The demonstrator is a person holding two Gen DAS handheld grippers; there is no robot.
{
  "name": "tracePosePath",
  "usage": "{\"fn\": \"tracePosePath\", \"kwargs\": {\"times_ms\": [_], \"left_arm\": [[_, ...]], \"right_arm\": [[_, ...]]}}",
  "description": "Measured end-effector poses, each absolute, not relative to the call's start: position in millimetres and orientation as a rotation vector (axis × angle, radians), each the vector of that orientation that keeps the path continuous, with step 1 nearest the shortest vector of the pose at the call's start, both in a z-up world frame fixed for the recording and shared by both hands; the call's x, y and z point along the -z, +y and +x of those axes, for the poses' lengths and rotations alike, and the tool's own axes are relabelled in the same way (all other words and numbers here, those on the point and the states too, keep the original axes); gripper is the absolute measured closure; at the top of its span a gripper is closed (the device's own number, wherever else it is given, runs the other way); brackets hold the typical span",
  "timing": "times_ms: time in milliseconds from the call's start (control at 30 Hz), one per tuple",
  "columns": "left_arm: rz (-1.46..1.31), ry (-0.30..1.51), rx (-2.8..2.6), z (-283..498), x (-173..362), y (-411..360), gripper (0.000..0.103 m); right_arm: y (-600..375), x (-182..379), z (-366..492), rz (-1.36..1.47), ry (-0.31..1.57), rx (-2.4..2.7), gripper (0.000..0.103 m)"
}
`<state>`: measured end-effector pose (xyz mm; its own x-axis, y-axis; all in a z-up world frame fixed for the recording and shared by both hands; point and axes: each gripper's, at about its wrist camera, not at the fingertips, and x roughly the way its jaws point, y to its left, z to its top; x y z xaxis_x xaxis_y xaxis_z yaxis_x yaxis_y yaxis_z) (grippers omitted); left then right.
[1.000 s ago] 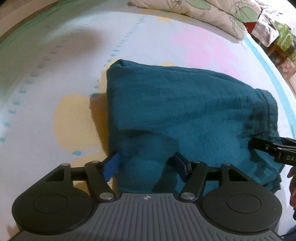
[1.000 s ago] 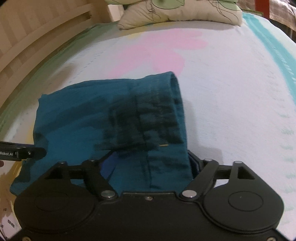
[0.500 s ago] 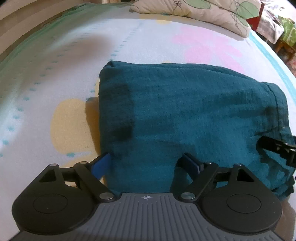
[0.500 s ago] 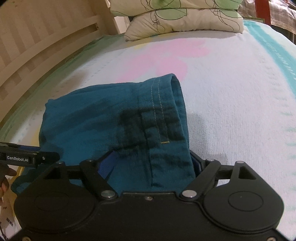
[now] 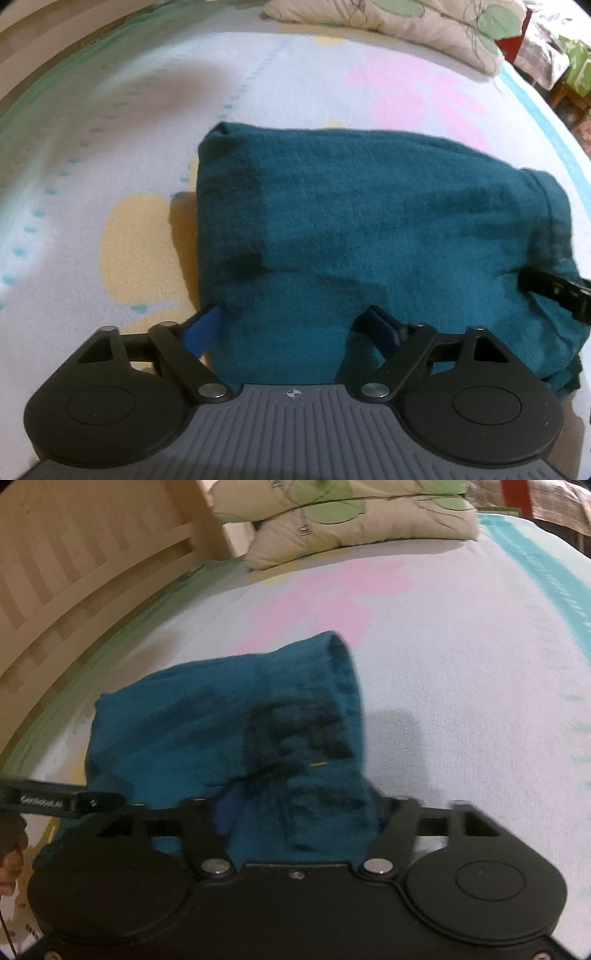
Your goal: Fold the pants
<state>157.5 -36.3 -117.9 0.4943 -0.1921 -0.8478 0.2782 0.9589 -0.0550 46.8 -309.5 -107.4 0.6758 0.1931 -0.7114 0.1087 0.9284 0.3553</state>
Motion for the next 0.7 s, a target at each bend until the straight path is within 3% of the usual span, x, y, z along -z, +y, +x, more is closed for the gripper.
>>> {"fn": "tracePosePath", "kwargs": {"times_ms": [100, 133, 267, 567, 700], "left_arm": [[0.103, 0.951, 0.281, 152, 115, -36, 0.066], [0.125, 0.934, 0.279, 150, 114, -37, 0.082], [0.193, 0.885, 0.294, 149, 110, -39, 0.099], [0.132, 0.786, 0.297, 145, 94, -21, 0.102], [0.06, 0.891, 0.349, 159, 103, -14, 0.098]], "right_arm": [[-325, 109, 44, 0.494, 0.824, -0.049, 0.069], [-329, 110, 43, 0.537, 0.817, -0.057, 0.072], [-314, 101, 42, 0.439, 0.794, -0.064, 0.076], [-293, 70, 36, 0.374, 0.733, -0.098, 0.079], [-284, 66, 36, 0.32, 0.752, -0.081, 0.079]]}}
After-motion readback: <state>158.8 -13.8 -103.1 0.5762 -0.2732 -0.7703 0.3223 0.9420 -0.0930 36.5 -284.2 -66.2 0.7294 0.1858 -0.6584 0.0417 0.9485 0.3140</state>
